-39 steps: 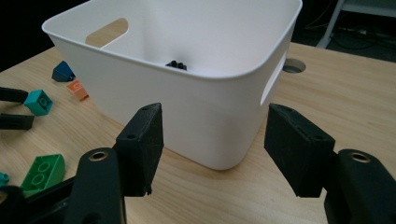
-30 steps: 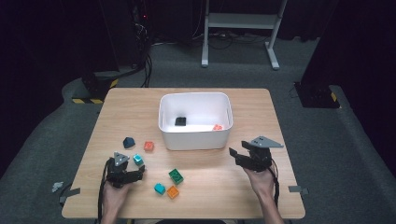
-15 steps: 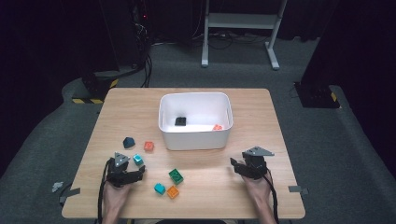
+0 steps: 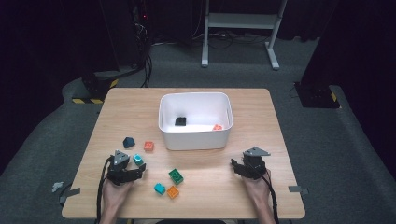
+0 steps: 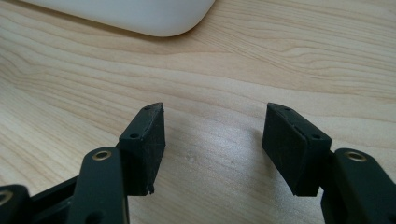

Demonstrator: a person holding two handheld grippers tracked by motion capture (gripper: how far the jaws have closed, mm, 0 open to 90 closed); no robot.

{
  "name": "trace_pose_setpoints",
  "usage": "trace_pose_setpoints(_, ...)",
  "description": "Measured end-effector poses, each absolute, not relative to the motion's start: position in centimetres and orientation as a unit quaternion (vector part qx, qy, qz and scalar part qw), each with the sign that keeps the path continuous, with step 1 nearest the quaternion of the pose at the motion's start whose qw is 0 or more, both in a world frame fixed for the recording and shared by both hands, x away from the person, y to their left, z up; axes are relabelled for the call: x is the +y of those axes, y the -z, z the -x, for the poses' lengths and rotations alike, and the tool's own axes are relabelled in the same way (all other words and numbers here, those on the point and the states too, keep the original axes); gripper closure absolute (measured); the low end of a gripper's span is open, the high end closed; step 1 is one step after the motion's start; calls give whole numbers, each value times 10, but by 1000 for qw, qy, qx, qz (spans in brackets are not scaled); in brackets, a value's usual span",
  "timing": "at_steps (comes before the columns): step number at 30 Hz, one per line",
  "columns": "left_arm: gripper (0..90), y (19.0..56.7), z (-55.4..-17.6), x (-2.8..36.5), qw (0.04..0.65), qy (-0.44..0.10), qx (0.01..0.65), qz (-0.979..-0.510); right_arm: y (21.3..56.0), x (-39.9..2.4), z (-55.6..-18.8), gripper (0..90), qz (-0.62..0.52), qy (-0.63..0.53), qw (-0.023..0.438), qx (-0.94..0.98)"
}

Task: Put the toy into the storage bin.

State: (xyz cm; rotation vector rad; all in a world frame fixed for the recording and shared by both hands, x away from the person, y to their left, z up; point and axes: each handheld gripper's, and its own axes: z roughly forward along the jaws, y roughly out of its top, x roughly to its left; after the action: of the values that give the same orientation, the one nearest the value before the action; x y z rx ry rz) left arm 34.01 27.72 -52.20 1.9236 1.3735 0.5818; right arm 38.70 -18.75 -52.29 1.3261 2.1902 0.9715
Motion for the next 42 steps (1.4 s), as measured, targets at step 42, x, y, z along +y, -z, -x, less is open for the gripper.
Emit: trace_pose_setpoints(42,553,510,-352,275,351,-219,511,-754,523,-185,-388,369,-470,-338,209,788)
